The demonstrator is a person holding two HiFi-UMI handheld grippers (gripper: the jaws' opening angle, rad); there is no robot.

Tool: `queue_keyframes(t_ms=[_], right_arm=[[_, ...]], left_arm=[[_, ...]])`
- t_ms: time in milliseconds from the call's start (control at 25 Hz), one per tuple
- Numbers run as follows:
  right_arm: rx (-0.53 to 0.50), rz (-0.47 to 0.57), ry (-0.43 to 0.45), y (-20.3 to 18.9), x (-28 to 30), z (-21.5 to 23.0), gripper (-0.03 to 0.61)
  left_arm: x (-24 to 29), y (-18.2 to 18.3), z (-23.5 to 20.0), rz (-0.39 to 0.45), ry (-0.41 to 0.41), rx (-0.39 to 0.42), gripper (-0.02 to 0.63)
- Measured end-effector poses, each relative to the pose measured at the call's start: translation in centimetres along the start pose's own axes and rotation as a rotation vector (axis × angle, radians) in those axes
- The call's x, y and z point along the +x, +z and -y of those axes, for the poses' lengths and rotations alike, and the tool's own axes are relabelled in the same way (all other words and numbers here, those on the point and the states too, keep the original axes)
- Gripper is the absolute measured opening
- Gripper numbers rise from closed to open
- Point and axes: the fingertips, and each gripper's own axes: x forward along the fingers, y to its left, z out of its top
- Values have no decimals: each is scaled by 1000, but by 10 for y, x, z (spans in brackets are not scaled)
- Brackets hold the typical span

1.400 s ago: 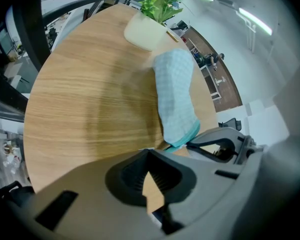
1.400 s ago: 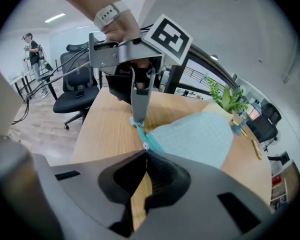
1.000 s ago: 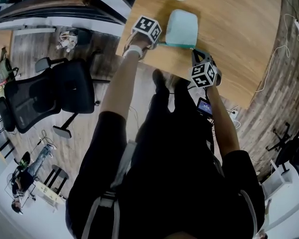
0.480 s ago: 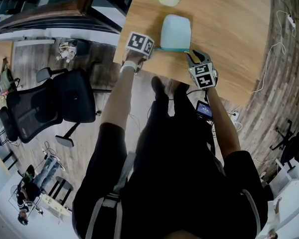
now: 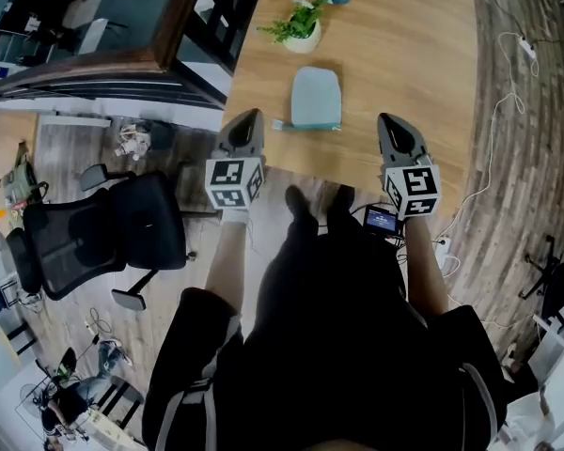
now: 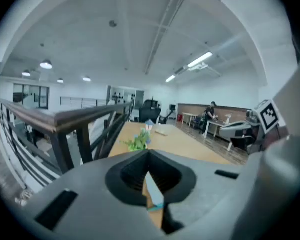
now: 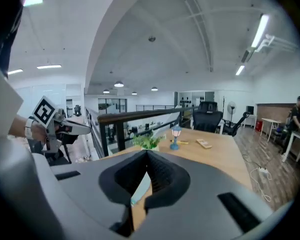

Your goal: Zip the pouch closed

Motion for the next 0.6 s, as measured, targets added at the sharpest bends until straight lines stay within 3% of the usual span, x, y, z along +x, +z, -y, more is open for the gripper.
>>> queue_keyframes(t_ms=[160, 320, 600], right_arm=[[7, 144, -54, 69, -50, 12, 12], [-85, 209, -132, 113, -90, 15, 12], [-70, 281, -183, 138, -126, 14, 12]], left_arm=[[-54, 82, 12, 203, 84, 116, 0], [-98, 137, 27, 359, 145, 196, 0], [-129, 173, 49, 447, 136, 203, 0]])
